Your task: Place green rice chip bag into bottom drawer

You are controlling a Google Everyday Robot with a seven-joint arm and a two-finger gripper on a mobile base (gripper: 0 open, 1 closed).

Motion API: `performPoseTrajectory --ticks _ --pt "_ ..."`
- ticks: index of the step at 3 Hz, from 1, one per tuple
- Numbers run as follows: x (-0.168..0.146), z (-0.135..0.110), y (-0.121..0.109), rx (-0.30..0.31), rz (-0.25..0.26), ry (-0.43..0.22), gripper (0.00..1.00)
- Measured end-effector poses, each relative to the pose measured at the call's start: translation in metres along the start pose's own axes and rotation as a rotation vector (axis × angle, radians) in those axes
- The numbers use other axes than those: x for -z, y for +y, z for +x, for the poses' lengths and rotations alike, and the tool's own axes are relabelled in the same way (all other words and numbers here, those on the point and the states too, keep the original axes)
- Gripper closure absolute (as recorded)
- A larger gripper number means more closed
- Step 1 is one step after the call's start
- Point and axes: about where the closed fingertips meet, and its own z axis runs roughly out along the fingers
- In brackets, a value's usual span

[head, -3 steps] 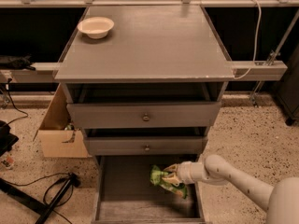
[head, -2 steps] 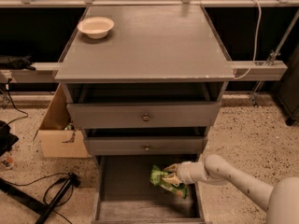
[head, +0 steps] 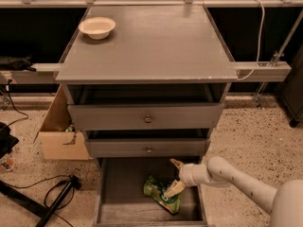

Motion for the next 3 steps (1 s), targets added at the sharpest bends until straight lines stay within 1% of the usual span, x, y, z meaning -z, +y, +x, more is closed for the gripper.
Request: performPoseTrajectory --ticks 1,2,3 --pt "0.000 0.000 0.000 0.000 0.000 0.000 0.00" --pt "0.001 -0.009 0.005 0.018 -0.028 -0.014 0.00" --pt "0.027 -0.034 0.014 0.056 -0.017 0.001 0.00"
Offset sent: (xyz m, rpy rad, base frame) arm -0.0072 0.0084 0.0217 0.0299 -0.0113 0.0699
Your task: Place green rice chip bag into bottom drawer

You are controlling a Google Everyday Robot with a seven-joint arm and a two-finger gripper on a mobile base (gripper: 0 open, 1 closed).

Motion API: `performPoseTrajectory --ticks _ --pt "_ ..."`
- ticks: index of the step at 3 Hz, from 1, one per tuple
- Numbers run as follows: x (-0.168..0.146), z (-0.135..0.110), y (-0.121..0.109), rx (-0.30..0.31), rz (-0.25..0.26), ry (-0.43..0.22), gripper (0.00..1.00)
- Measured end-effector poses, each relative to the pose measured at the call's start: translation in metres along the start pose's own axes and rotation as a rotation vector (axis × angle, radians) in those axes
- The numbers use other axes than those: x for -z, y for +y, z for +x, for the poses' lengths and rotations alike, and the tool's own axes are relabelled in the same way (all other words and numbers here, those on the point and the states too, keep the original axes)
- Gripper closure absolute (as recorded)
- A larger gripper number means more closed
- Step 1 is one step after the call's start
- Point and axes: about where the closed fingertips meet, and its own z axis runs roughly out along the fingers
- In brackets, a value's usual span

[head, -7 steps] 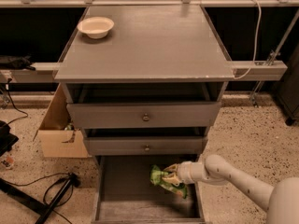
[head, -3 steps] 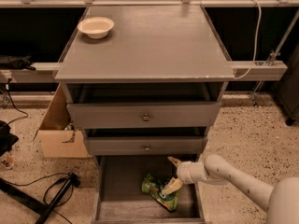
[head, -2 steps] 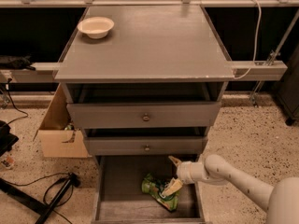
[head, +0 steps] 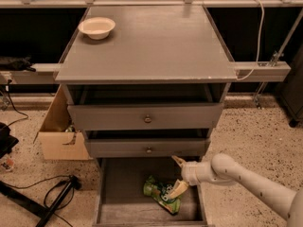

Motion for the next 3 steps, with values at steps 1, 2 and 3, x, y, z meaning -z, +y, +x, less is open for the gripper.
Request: performPoseTrajectory --ticks 1,2,3 --pt "0.063 -0.042 0.052 0.054 -0.076 0.060 0.00" --pt "0.113 -0.078 0.094 0.100 -0.150 0.142 0.00" --pt "0.175 -0.128 0.142 0.182 -0.203 0.266 0.00"
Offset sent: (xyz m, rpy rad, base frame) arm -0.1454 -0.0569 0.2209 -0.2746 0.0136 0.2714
